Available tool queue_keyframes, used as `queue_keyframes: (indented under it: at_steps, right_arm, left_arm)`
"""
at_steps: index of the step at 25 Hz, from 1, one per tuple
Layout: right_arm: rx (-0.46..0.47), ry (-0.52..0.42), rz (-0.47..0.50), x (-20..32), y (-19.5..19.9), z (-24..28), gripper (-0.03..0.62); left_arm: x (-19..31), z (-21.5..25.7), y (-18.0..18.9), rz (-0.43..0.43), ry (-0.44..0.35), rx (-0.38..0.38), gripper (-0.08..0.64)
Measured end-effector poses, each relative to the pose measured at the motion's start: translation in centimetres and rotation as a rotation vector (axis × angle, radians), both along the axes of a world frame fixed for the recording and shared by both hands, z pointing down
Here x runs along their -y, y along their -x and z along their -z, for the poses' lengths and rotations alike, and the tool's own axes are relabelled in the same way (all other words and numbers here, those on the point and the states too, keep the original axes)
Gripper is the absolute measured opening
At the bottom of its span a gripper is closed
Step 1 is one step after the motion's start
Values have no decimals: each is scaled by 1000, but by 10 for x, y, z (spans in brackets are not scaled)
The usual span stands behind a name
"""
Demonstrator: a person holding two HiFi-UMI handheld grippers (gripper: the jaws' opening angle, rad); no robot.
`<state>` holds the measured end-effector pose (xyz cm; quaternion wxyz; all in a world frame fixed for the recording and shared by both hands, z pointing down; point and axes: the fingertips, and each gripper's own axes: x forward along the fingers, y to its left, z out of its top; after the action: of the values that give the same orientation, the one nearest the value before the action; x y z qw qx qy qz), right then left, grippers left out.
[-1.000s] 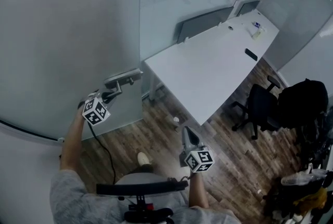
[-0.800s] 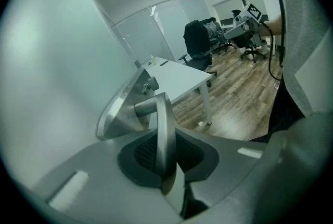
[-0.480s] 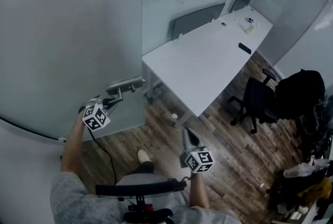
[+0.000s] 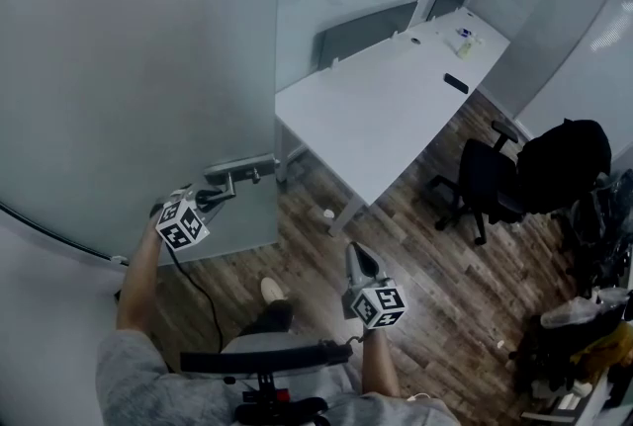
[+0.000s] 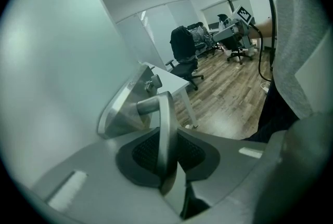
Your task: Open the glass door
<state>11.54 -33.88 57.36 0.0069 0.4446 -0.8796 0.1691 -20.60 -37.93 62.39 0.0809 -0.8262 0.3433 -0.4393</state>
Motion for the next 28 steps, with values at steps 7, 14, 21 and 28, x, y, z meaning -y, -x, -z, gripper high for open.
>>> queue_keyframes:
  at_steps: [7, 14, 21, 28]
  right_arm:
    - [-7, -3, -6, -29, -18, 0, 2]
    - [6, -4, -7, -60, -30, 3, 2]
    - [-3, 8, -1, -83, -37, -1, 2]
    - [-2, 20, 9, -101, -41, -2, 2]
  left_arm:
    - [-26, -1, -16, -13, 14, 1, 74]
    - [-60, -1, -28, -42, 38, 22, 74]
    - [-90, -3, -38, -75, 45, 33, 75]
    - [-120, 0, -49, -97, 46, 42, 77]
